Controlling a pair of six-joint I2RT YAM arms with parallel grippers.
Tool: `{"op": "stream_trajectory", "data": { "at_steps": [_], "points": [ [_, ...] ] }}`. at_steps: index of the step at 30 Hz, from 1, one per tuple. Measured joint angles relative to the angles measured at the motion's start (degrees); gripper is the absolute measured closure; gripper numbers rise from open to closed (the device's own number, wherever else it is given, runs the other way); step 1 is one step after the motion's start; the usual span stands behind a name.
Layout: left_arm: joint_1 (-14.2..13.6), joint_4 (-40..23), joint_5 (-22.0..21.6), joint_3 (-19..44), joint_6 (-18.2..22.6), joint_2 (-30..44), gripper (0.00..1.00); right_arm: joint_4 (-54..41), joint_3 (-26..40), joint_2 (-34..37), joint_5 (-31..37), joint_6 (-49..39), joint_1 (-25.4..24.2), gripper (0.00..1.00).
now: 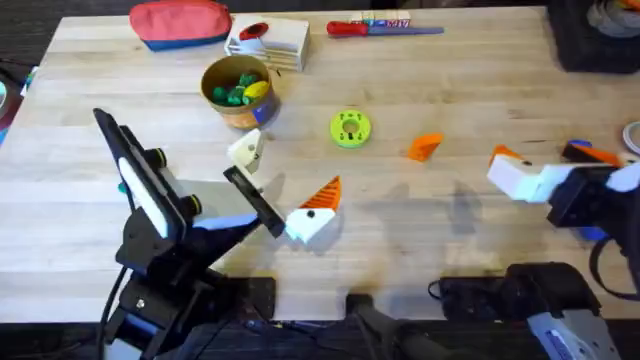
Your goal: Pick up the gripper from the table and insert it into the empty holder that is missing its gripper. Then pick up a screw, insert it into the mounting hole, and use the screwdriver to tighten it. Finally, clean up the table by picking up the vegetable and placing it into the bucket.
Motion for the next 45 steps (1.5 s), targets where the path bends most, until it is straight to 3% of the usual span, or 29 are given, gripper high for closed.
{"op": "stream_trajectory", "data": {
  "at_steps": [7, 12, 16, 17, 19, 27, 31, 37, 42, 45],
  "points": [
    [0.0, 0.0, 0.0, 0.0, 0.3, 0.0, 0.015, 5.5, 0.0, 0.0, -3.8, 9.6, 0.0, 0.012],
    [0.0, 0.0, 0.0, 0.0, -2.3, 0.0, 0.015, 6.4, 0.0, 0.7, -5.7, 15.1, 0.0, 0.008],
    [0.0, 0.0, 0.0, 0.0, -4.0, 0.0, 0.015, 6.4, 0.2, 8.5, -9.1, 14.0, 0.1, 0.008],
    [0.0, 0.0, 0.0, 0.0, -4.7, 0.0, 0.015, 4.7, 2.3, 18.3, -10.9, 10.2, 1.5, 0.008],
    [0.0, 0.0, 0.0, 0.0, -4.9, 0.0, 0.015, 2.5, 5.1, 24.6, -11.4, 6.8, 3.1, 0.008],
    [0.0, 0.0, 0.0, 0.0, -5.2, 0.0, 0.015, -3.6, 18.8, 46.0, -7.8, -7.2, 9.5, 0.008],
    [0.0, 0.0, 0.0, 0.0, -5.2, 0.0, 0.015, -2.9, 22.0, 54.7, -6.6, -15.5, 13.0, 0.008],
    [0.0, 0.0, 0.0, 0.0, -5.2, 0.0, 0.015, -2.6, 22.3, 61.5, -3.7, -32.2, 16.6, 0.008],
    [0.0, 0.0, 0.0, 0.0, -5.2, 0.0, 0.015, -2.2, 22.3, 63.6, -0.1, -41.2, 18.5, 0.01],
    [0.0, 0.0, 0.0, 0.0, -5.2, 0.0, 0.015, -1.5, 22.3, 64.2, 0.9, -44.5, 18.5, 0.063]
  ]
}}
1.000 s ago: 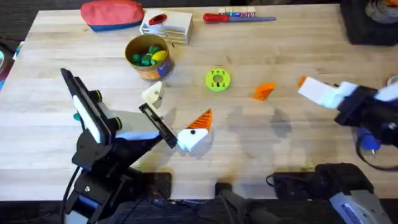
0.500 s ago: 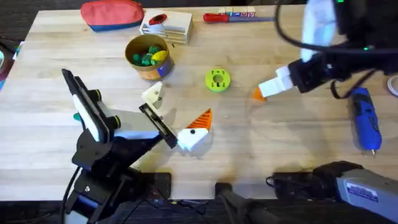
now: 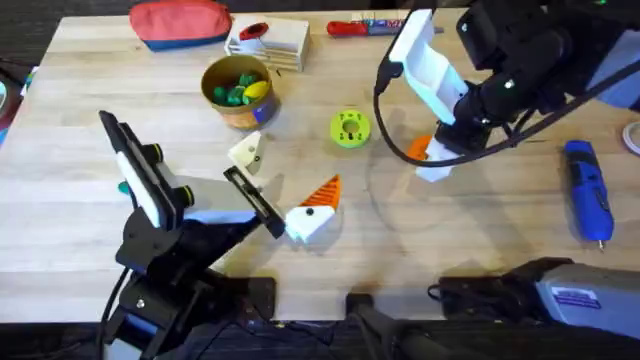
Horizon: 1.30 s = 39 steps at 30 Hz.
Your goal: Pick up the gripper from the table and insert it into the empty holder that is missing its gripper. Then pick up a screw, insert it into the mounting hole, and use the screwdriver to tighten it. Finally, clean up the table by picking up the vegetable and placing it into the bucket.
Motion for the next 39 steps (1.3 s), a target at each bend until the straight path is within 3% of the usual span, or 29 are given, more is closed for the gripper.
{"op": "stream_trajectory", "data": {
  "at_steps": [7, 11, 14, 15, 23, 27, 31, 37, 38, 39],
  "points": [
    [0.0, 0.0, 0.0, 0.0, 0.0, 0.0, 0.015, 1.1, 0.0, 2.2, 1.0, -3.2, 0.0, 0.321],
    [0.0, 0.0, 0.0, 0.0, 0.0, 0.0, 0.015, 1.5, 0.0, 4.1, 1.2, -3.8, 0.0, 0.628],
    [0.0, 0.0, 0.0, 0.0, 0.0, 0.0, 0.014, 2.1, 0.0, 4.5, 1.4, -4.0, 0.0, 0.964],
    [0.0, 0.0, 0.0, 0.0, 0.0, 0.0, 0.013, 2.2, 0.0, 4.5, 1.4, -4.1, 0.0, 0.988],
    [0.0, 0.0, 0.0, 0.0, 0.0, 0.0, 0.014, -1.7, 0.8, 3.4, 1.1, -4.0, 0.0, 0.996],
    [0.0, 0.0, 0.0, 0.0, 0.0, 0.0, 0.015, -1.8, 1.1, -3.2, -1.8, -2.7, -0.9, 0.997],
    [0.0, 0.0, 0.0, 0.0, 0.0, 0.0, 0.015, -3.4, 2.2, -11.5, -6.7, 1.4, -5.8, 0.997],
    [0.0, 0.0, 0.1, 0.0, 0.0, 0.0, 0.015, -3.5, 0.6, -17.9, -25.5, 4.8, -16.5, 0.997],
    [0.0, 0.0, 1.0, 0.0, 0.0, 0.0, 0.016, -0.5, -4.8, -18.3, -36.3, 6.9, -19.4, 0.997],
    [0.0, 0.0, 1.4, 0.0, 0.0, 0.0, 0.015, 1.3, -7.2, -17.9, -39.8, 8.3, -19.9, 0.997]
  ]
}}
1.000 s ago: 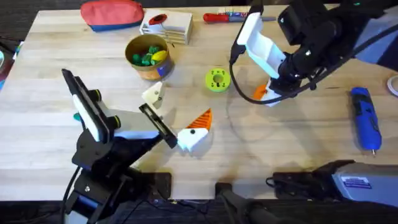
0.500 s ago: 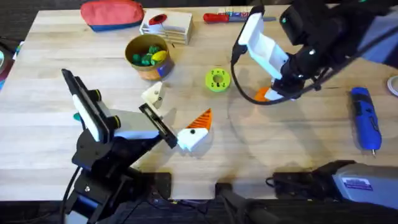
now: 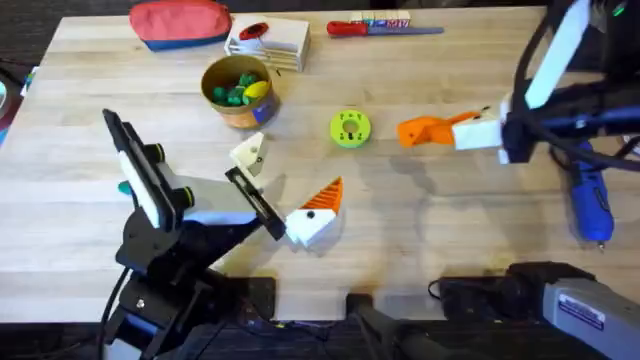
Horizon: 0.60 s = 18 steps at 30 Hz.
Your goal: Pick up the gripper from the table and insert it into the empty holder that is missing its gripper. Then pick up a screw, insert it into the mounting hole, and use the screwdriver to tighten it. Finally, clean up the table by picking up the vegetable and placing it into the bucket.
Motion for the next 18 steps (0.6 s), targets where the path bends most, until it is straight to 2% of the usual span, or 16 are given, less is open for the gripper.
{"op": "stream_trajectory", "data": {
  "at_steps": [3, 6, 12, 18],
  "points": [
    [0.0, 0.0, 1.7, 0.0, 0.0, 0.0, 0.015, 8.0, -6.2, 1.9, -10.0, 6.8, 0.1, 0.997],
    [0.0, 0.0, 3.2, 0.0, 0.0, 0.0, 0.015, 17.7, -9.7, 3.9, -16.7, 15.7, 1.9, 0.997],
    [0.0, 0.0, 5.6, 0.0, 0.0, 0.0, 0.015, 30.3, -11.1, 9.2, -22.7, 35.8, 10.1, 0.997],
    [0.0, 0.0, 6.5, 0.0, -0.2, 0.0, 0.015, 36.4, -11.3, 14.8, -25.6, 53.5, 16.8, 0.997]
  ]
}}
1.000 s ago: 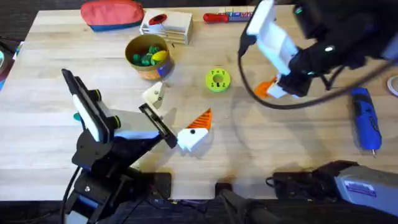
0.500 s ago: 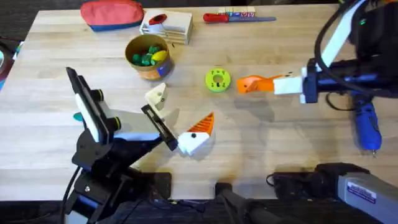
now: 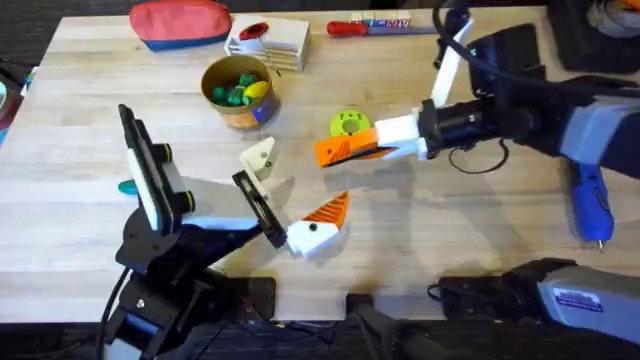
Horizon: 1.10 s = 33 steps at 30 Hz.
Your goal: Pick up the gripper from the table and insert it into the empty holder that is missing its gripper. Then pick up a screw, insert it into the mounting hole, and use the screwdriver to tighten it. Finally, clean up the table by picking up the vegetable and placing it into the bucket.
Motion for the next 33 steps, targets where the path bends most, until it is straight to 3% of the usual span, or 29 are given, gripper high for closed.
{"op": "stream_trajectory", "data": {
  "at_steps": [6, 16, 33],
  "points": [
    [0.0, 0.0, 0.6, 0.0, 0.0, 0.0, 0.015, 8.5, -0.1, 3.8, -5.5, 9.9, 3.6, 0.997],
    [0.0, -0.1, 2.1, 0.0, 0.0, 0.0, 0.013, 18.1, -0.1, 7.4, -8.8, 21.6, 6.6, 0.997],
    [0.0, -0.2, 4.2, 0.0, 0.0, 0.0, 0.014, 22.9, -0.1, 7.7, -10.0, 25.1, 9.3, 0.997]
  ]
}}
